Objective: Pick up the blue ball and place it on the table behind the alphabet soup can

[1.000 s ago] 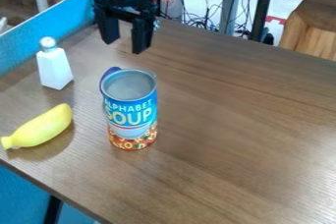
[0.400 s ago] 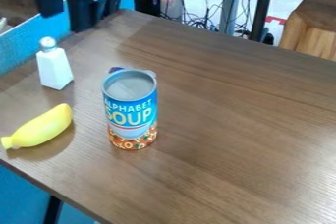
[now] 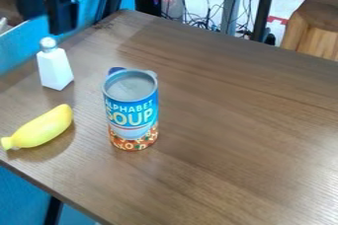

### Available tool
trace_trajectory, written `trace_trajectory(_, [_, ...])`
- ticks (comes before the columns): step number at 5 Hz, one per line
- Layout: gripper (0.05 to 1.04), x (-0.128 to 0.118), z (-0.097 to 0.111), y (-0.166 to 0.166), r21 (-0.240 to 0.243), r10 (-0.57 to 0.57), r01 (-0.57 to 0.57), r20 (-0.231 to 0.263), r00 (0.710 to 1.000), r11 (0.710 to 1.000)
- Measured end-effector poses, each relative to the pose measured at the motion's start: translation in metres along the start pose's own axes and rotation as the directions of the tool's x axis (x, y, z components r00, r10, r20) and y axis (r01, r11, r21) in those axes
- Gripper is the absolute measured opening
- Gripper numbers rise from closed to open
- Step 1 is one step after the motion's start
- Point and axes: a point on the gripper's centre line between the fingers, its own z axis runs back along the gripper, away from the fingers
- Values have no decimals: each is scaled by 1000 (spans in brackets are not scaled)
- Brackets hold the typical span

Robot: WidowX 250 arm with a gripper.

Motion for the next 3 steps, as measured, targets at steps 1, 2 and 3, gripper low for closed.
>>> trace_trajectory(1, [998, 0, -1, 0, -1, -5, 5, -3, 1000, 1000])
trace_trajectory(2, [998, 0, -1, 0, -1, -5, 5, -3, 1000, 1000])
trace_trajectory(3, [998, 0, -1, 0, -1, -5, 5, -3, 1000, 1000])
